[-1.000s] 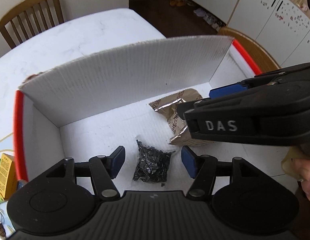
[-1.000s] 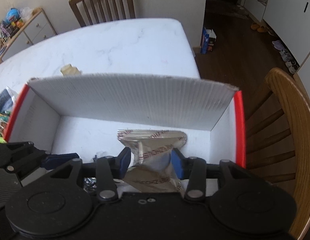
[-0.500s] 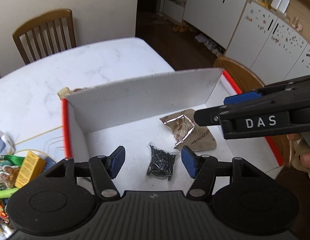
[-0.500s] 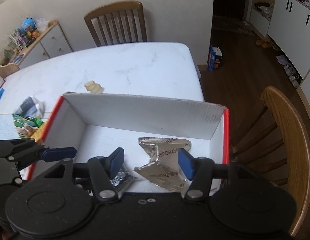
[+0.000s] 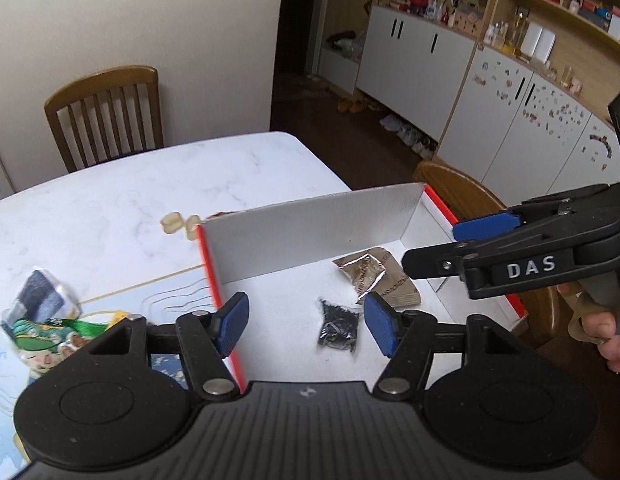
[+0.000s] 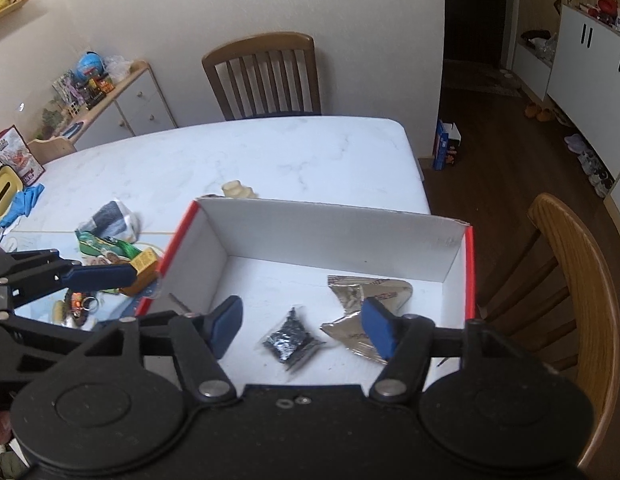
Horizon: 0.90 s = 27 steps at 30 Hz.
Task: Organize objects
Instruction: 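Withdraw both tools from the box back toward the pile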
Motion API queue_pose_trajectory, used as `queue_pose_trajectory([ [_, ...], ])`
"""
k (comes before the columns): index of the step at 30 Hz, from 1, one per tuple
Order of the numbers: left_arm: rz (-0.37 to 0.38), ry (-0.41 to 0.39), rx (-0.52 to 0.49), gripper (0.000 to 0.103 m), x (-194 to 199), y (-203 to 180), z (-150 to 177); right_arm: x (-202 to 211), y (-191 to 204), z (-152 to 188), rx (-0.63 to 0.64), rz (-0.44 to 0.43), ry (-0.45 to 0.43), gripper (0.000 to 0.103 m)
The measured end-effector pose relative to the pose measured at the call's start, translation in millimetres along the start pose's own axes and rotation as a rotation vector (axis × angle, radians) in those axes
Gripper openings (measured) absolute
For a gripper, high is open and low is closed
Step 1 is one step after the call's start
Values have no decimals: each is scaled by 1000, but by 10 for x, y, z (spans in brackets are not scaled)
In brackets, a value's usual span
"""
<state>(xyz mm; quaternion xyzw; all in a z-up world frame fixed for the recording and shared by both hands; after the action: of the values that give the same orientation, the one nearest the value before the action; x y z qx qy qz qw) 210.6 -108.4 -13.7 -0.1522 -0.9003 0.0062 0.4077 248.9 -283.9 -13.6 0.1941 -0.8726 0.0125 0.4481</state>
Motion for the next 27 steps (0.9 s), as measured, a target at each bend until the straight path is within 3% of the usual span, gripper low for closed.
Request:
queue_pose_trajectory([
  [8, -23, -46, 41, 64, 344, 381, 195, 121, 343, 79, -17, -39, -32, 79],
  [12, -36, -63, 75, 73, 510, 629, 306, 171, 548, 131, -15, -59, -48, 83],
  [22, -92, -80, 133, 81, 803, 1286, 679, 237, 1131, 281, 22, -106, -104, 96],
  [27, -100, -80, 153, 83, 921, 1566, 879, 201, 1375, 330, 31, -105, -106, 97],
])
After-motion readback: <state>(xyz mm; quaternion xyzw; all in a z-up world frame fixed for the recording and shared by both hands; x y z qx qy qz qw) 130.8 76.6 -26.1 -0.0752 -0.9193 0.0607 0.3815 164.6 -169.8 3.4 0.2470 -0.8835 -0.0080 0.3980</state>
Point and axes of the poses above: each gripper's, at about its wrist camera, not at the fingertips, and x roughly against the way its jaws point, y to its left, z to its underside, the point moved 2 cm from there along -x, roughly the way its jaws point, and after that the axes turned 2 degrees about x, right-handed, at the moved point
